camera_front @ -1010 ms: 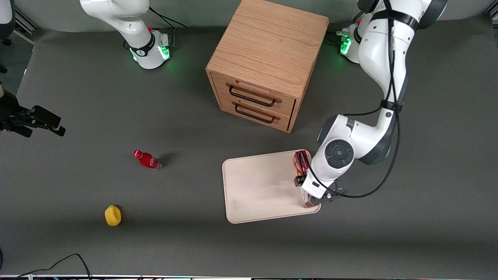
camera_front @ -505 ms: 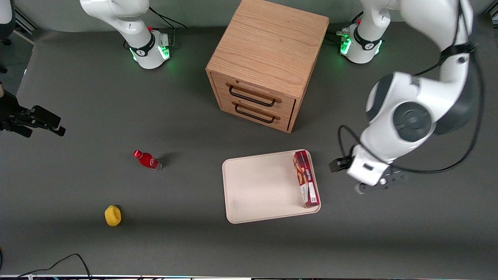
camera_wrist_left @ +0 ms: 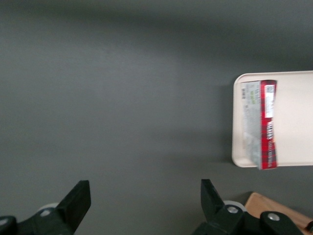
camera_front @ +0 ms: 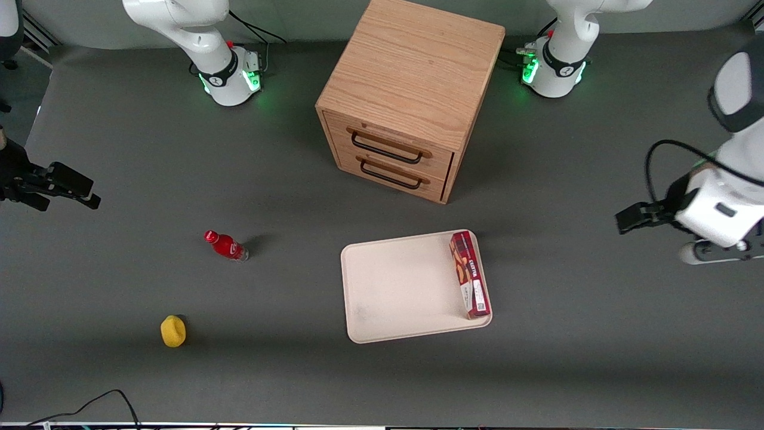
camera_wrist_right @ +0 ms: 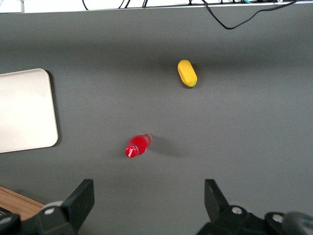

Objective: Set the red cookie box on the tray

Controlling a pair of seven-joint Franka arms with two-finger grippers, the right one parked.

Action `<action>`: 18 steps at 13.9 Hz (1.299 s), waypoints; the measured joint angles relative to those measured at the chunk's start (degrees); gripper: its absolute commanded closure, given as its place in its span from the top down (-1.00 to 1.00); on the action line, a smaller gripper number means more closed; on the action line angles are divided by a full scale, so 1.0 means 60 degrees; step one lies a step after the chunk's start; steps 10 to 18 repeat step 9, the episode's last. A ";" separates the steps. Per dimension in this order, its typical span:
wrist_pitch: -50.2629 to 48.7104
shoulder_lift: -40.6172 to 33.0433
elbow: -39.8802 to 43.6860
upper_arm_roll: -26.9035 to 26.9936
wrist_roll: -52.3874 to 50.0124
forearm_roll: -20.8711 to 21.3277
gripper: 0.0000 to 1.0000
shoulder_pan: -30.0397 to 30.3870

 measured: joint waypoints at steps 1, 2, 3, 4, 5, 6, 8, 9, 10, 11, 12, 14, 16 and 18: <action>0.0000 -0.0014 -0.0052 -0.0001 0.0249 -0.0007 1.00 0.0174; 0.0000 -0.0011 -0.0089 -0.0002 0.0365 -0.0010 1.00 0.0286; -0.0009 -0.0014 -0.0098 -0.0005 0.0405 -0.0009 1.00 0.0376; -0.0018 -0.0018 -0.0096 -0.0004 0.0491 -0.0008 1.00 0.0489; -0.0022 -0.0026 -0.0092 -0.0003 0.0639 -0.0008 1.00 0.0609; -0.0024 -0.0030 -0.0082 -0.0002 0.0777 -0.0007 1.00 0.0698; -0.0024 -0.0033 -0.0050 -0.0005 0.0873 -0.0013 1.00 0.0789; -0.0024 -0.0038 -0.0043 -0.0005 0.0893 -0.0013 1.00 0.0843; -0.0024 -0.0038 -0.0043 -0.0005 0.0893 -0.0013 1.00 0.0843; -0.0024 -0.0038 -0.0043 -0.0005 0.0893 -0.0013 1.00 0.0843; -0.0024 -0.0038 -0.0043 -0.0005 0.0893 -0.0013 1.00 0.0843; -0.0024 -0.0038 -0.0043 -0.0005 0.0893 -0.0013 1.00 0.0843; -0.0024 -0.0038 -0.0043 -0.0005 0.0893 -0.0013 1.00 0.0843; -0.0024 -0.0038 -0.0043 -0.0005 0.0893 -0.0013 1.00 0.0843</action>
